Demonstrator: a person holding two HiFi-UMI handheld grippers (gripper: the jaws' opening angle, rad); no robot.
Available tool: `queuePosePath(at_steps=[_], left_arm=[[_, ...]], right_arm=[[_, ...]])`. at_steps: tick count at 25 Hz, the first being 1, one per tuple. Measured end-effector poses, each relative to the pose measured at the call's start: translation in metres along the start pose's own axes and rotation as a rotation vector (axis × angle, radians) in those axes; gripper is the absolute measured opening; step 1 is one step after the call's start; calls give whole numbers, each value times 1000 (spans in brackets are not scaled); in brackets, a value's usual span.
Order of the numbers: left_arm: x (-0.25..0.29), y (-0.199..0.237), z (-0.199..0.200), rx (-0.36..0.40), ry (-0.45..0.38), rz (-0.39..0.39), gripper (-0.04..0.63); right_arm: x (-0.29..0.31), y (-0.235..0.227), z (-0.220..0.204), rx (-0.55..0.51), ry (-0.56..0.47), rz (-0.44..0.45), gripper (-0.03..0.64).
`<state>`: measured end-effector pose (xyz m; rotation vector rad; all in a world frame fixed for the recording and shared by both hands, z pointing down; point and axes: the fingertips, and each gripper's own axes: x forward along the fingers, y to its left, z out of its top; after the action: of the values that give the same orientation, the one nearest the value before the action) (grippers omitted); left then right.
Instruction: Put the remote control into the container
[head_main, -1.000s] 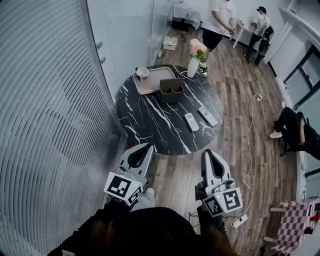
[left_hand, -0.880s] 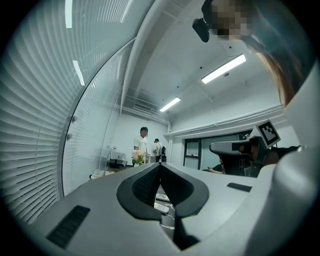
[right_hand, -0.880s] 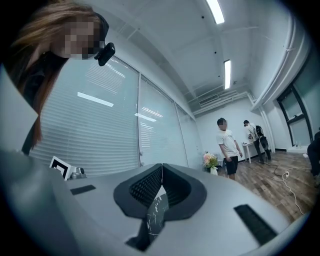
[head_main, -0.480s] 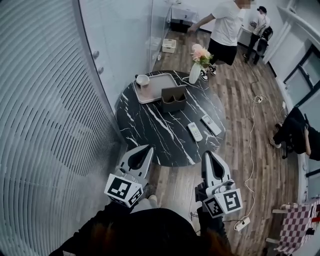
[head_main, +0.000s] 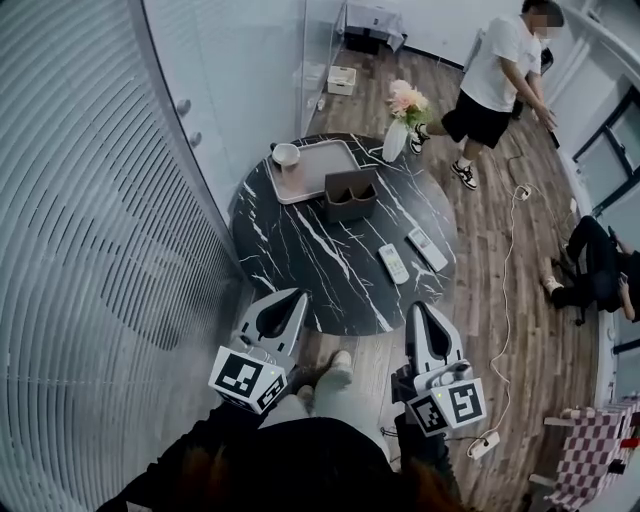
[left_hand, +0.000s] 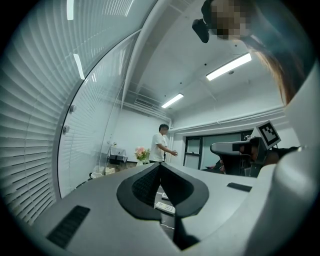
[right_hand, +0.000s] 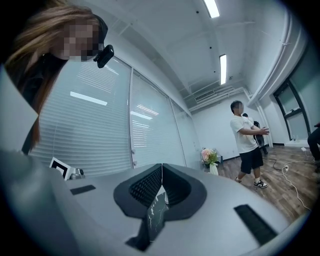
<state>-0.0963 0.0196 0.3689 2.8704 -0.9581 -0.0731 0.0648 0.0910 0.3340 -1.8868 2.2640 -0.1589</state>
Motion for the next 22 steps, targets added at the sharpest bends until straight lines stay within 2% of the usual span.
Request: queuePosePath(at_steps=[8,22], left_arm=[[30,13,-5,-6,2,42,9],[120,29,13,10,-56,127,9]], right_arm=[[30,-30,-5,13,14,33,17],[103,-106,30,-22,-5,138,17]])
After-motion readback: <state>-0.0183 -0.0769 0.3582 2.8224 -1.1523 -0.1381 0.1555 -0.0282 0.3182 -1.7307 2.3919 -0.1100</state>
